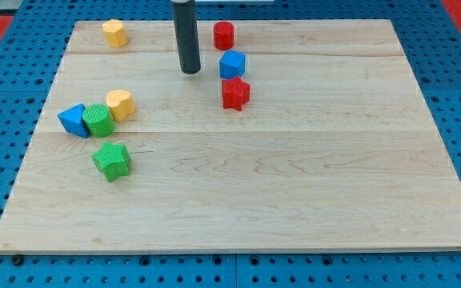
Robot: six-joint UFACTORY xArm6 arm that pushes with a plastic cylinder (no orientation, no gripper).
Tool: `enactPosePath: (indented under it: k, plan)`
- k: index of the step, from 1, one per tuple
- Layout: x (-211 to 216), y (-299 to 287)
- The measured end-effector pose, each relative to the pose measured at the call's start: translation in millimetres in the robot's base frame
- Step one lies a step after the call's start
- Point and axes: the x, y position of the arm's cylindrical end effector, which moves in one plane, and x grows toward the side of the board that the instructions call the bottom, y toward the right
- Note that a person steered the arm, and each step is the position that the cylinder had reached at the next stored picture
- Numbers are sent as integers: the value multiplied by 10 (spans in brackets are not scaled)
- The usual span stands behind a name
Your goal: Push the blue cube towards the right of the red circle
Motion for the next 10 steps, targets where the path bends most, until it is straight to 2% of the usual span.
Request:
enactPosePath:
  k: [1,3,4,5,8,10]
  plan:
    - [0,34]
    - [65,907]
    - [-234,1230]
    - [-365,1387]
    - [-480,1345]
    - [-695,1596]
